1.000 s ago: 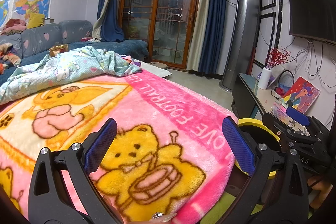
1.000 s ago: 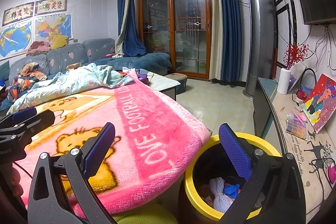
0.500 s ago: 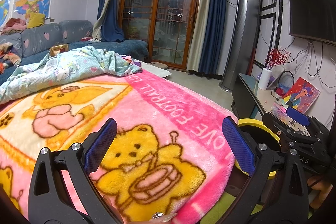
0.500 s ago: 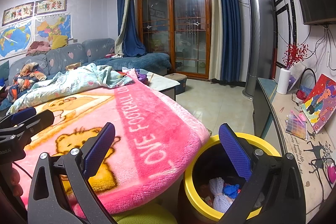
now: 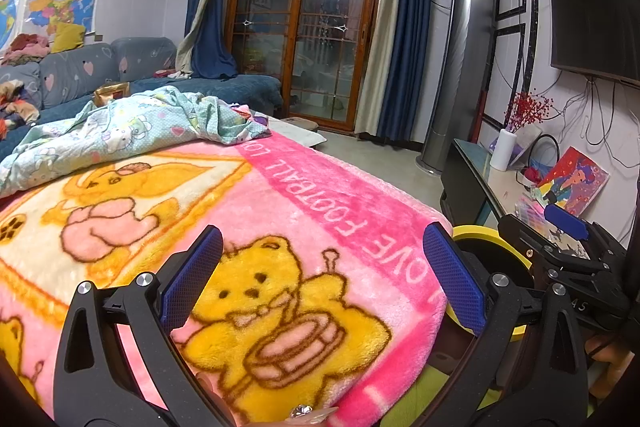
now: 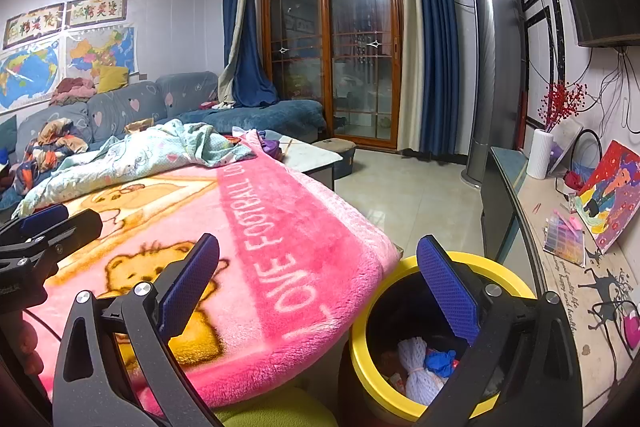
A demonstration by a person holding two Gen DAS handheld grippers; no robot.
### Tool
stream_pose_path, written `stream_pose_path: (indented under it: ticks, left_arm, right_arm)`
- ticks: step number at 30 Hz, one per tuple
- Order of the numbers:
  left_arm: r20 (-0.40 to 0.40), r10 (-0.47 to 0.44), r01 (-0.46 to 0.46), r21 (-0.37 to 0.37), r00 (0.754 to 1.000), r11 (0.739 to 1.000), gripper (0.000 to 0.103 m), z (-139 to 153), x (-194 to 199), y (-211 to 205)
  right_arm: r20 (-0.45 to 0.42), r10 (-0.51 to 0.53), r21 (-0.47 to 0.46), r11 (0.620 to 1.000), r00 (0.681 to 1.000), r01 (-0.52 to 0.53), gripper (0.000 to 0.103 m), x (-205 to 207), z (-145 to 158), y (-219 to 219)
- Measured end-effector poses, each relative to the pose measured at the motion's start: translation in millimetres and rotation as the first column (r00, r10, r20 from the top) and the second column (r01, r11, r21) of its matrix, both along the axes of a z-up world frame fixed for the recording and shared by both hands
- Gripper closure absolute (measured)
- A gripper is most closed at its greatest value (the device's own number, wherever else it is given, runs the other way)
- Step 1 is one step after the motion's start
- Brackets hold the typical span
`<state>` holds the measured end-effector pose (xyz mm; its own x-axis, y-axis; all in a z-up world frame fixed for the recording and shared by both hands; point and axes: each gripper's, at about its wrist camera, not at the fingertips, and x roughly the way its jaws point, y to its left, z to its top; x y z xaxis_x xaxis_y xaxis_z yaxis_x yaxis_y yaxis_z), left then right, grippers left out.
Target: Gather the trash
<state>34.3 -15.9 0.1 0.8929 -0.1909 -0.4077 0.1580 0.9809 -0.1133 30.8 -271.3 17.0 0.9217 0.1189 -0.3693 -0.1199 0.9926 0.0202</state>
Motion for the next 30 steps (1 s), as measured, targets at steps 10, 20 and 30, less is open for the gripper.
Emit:
stream_pose_path:
  ticks: [10,20,30]
  left_arm:
    - [-0.003,0.0,0.0,0.0,1.0,1.0,0.011,0.8,0.6,-0.5]
    - [-0.032,0.041,-0.04,0.018,0.999,0.999,0.011,-7.9,-6.3,1.2]
    - [-0.139,0.35,-0.357,-0.027,0.926,0.934,0.011,6.9,-42.6,136.8]
  right_arm:
    - [-0.001,0.0,0.002,1.0,1.0,0.0,0.007,0.2,0.2,-0.2]
    - [0.015,0.007,0.02,1.0,1.0,-0.007,0.007,6.6,4.7,-2.6]
    - [-0.106,0.478,0.077,0.878,0.872,-0.472,0.007,45.3,33.8,122.8]
